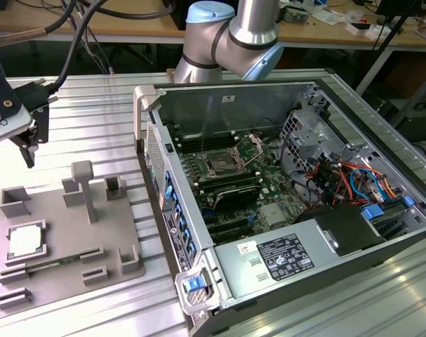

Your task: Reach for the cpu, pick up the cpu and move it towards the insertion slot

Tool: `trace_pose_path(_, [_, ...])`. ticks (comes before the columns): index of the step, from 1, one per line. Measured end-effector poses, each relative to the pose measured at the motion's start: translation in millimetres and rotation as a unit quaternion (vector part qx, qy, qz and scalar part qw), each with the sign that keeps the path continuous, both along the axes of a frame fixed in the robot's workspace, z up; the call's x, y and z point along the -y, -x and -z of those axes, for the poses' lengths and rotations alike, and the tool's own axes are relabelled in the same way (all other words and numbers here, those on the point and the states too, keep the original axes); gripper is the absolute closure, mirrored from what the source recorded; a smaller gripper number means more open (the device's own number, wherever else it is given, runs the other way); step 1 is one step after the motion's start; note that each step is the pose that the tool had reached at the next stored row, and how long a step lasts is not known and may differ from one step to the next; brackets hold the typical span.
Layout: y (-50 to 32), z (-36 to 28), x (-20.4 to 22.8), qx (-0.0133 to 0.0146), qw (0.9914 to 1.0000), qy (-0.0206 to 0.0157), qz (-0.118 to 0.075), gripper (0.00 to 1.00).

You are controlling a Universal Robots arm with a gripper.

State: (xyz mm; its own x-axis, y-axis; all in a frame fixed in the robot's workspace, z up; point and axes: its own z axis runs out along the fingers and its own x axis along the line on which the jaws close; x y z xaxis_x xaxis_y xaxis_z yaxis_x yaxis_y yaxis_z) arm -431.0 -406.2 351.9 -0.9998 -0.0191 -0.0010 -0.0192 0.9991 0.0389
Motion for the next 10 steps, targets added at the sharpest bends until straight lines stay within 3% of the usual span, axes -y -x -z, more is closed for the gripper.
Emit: trace_pose_path(10, [0.0,5.6,0.0,0.0000,1.00000,0.0000,0.000,0.37])
